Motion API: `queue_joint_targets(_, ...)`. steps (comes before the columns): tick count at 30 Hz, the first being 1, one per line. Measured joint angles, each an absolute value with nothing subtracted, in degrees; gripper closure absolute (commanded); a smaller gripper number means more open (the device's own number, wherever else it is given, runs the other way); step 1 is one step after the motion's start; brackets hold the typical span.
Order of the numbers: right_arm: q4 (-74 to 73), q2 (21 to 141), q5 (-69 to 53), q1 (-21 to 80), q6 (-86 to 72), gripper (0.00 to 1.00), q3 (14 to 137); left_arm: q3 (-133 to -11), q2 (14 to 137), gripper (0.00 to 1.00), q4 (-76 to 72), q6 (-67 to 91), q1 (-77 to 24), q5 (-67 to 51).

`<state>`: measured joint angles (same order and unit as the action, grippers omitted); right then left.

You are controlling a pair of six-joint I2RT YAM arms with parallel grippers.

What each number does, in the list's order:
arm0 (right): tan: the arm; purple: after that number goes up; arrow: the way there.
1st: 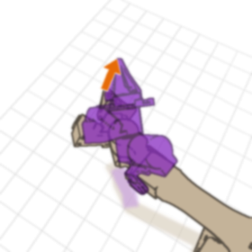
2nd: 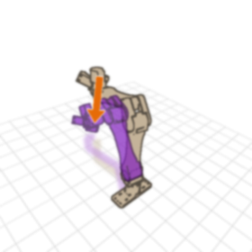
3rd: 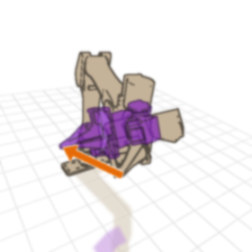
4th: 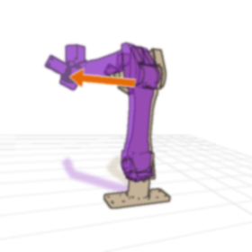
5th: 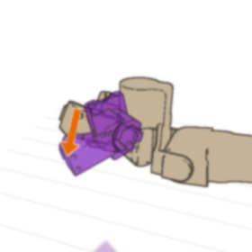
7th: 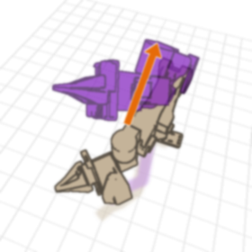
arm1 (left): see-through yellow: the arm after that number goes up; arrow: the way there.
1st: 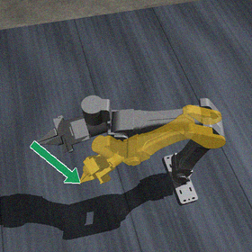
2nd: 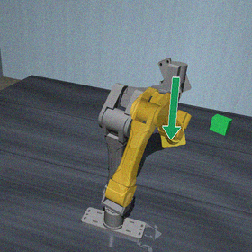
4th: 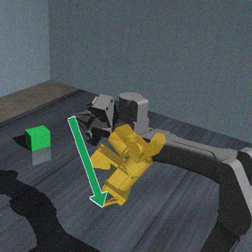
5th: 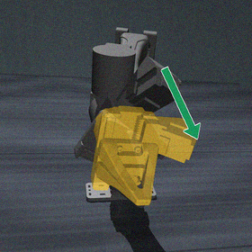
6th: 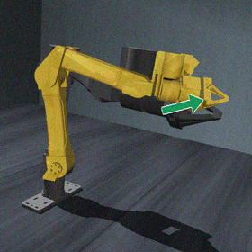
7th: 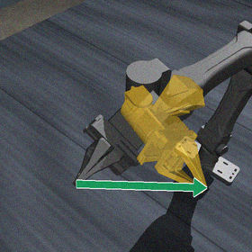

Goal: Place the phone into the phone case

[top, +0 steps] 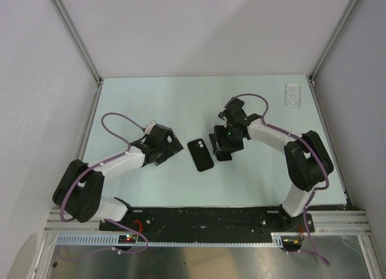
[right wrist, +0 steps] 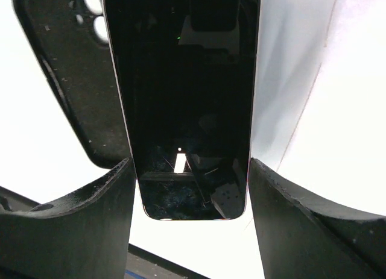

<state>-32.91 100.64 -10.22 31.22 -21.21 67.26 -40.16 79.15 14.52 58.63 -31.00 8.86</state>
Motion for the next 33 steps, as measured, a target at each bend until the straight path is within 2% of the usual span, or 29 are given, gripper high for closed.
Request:
queue_joint_targets(18, -34.5, 101.3, -6.8, 43.2, -23.8, 0.76, 72.4, -40.1, 80.4, 0.04, 14.2, 58.7, -31.0, 8.9)
queue_joint_targets(30, -36.4, 108.0, -5.0, 45.6, -24.4, 0.75, 75.7, -40.1, 80.4, 0.04, 14.2, 58.7, -31.1, 8.9)
queue_joint_targets(33, -36.6, 108.9, -5.3, 45.5, -24.8, 0.73, 76.4, -40.1, 80.4, 0.05, 14.2, 58.7, -31.1, 8.9)
